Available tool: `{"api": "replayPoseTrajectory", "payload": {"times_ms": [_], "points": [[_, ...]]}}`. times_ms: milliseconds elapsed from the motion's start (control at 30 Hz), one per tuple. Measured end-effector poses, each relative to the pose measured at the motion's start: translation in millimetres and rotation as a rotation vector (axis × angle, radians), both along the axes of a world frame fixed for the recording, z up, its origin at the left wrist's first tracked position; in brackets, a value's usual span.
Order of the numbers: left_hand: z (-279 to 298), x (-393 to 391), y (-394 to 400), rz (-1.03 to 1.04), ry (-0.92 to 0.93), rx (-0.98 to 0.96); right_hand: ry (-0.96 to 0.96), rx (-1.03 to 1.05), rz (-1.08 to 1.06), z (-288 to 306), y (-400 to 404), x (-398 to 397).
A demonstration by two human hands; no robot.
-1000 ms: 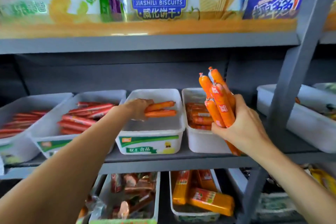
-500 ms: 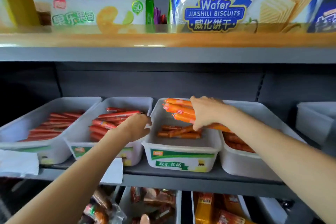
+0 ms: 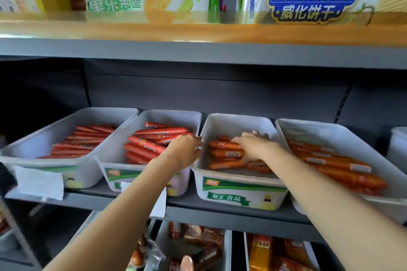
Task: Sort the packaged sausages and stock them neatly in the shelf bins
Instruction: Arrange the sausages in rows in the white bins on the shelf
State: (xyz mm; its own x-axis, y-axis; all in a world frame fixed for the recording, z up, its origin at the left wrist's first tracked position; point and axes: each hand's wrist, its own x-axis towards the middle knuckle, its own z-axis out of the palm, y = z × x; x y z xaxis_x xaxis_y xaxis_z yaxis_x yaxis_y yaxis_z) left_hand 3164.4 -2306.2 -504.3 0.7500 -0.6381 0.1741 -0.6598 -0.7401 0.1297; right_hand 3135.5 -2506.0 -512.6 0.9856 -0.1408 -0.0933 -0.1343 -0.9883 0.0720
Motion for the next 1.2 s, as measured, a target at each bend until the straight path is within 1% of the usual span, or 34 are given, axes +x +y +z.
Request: {"api": "replayPoseTrajectory", "payload": {"times_ms": [100, 200, 300, 367, 433, 500, 600, 667, 733, 767, 833, 867, 900, 967, 1000, 1067, 1133, 1200], "points": [[2, -2, 0, 0.012, 0.014, 0.027, -0.005, -0.091, -0.037, 6, -9, -14], [5, -6, -5, 0.053, -0.003, 0.057, -0.045, -0.143, -0.007, 11, -12, -29], [9, -18, -14, 0.093, -0.008, -0.017, -0.069, -0.035, 0.004, 11, -20, -42], [8, -32, -22, 0.069, -0.021, -0.129, -0.104, 0.046, 0.008, 9, -26, -52], [5, -50, -30, 0.001, -0.036, -0.293, -0.213, 0.155, 0.015, 12, -28, -69], [-3, -70, -37, -0.094, -0.077, -0.448, -0.371, 0.259, 0.059, 14, -26, -95], [-30, -105, -47, -0.254, -0.145, -0.643, -0.58, 0.423, 0.133, 5, -25, -152], [-60, -132, -56, -0.362, -0.125, -0.693, -0.689, 0.487, 0.167, -9, -30, -192], [-101, -159, -70, -0.42, -0.04, -0.653, -0.739, 0.549, 0.171, -37, -39, -229], [-124, -171, -78, -0.432, 0.016, -0.613, -0.729, 0.567, 0.147, -57, -45, -246], [-178, -190, -94, -0.431, 0.14, -0.522, -0.613, 0.589, 0.042, -107, -60, -278], [-207, -199, -101, -0.424, 0.219, -0.47, -0.492, 0.604, -0.032, -137, -67, -293], [-236, -208, -106, -0.417, 0.304, -0.408, -0.326, 0.605, -0.106, -170, -73, -307], [-290, -227, -112, -0.399, 0.461, -0.248, 0.025, 0.537, -0.204, -242, -83, -336], [-314, -236, -114, -0.391, 0.53, -0.146, 0.168, 0.512, -0.217, -277, -84, -350], [-359, -256, -115, -0.382, 0.634, 0.046, 0.396, 0.484, -0.221, -340, -81, -377], [-396, -275, -113, -0.373, 0.693, 0.196, 0.524, 0.46, -0.212, -391, -71, -398], [-428, -294, -107, -0.361, 0.728, 0.281, 0.54, 0.43, -0.245, -432, -61, -412]]}}
